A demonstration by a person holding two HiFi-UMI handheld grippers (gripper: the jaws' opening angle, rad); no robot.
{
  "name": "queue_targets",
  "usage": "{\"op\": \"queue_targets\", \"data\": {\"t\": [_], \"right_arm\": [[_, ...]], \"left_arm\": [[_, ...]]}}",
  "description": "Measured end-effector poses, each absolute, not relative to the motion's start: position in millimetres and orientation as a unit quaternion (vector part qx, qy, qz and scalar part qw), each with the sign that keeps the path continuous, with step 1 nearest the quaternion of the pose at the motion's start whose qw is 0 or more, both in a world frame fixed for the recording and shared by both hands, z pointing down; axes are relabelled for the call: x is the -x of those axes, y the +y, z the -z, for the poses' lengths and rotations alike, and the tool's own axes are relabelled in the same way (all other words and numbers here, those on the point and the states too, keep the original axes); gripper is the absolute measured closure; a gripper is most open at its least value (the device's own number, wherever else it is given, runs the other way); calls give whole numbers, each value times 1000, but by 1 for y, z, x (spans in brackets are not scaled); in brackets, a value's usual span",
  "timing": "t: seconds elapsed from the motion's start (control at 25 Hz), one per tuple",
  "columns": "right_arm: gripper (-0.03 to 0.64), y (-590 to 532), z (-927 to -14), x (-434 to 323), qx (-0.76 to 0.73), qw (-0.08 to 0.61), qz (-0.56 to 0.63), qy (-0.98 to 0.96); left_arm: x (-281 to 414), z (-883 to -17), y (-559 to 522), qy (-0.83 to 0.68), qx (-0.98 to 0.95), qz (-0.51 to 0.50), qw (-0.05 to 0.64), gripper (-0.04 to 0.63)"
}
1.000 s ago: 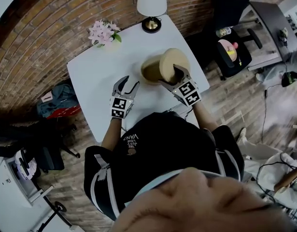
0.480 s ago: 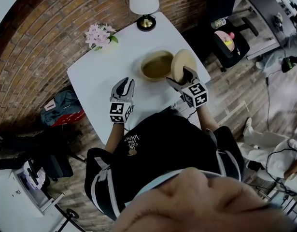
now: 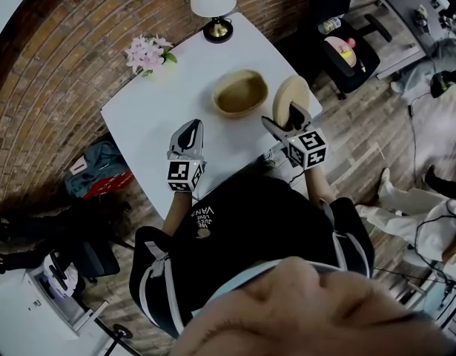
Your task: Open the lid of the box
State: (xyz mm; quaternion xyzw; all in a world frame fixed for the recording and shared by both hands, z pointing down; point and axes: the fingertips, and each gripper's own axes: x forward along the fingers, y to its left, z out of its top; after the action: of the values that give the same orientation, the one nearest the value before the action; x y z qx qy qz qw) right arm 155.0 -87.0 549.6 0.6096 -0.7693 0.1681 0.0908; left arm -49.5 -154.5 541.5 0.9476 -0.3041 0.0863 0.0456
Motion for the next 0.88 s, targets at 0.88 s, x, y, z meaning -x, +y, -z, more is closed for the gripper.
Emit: {"op": "queue_targets", "data": {"t": [0.88], "right_arm": [[253, -38, -564, -143, -651, 80, -183, -733]], "left_arm": [[75, -544, -128, -286, -953, -84, 54, 583]]}}
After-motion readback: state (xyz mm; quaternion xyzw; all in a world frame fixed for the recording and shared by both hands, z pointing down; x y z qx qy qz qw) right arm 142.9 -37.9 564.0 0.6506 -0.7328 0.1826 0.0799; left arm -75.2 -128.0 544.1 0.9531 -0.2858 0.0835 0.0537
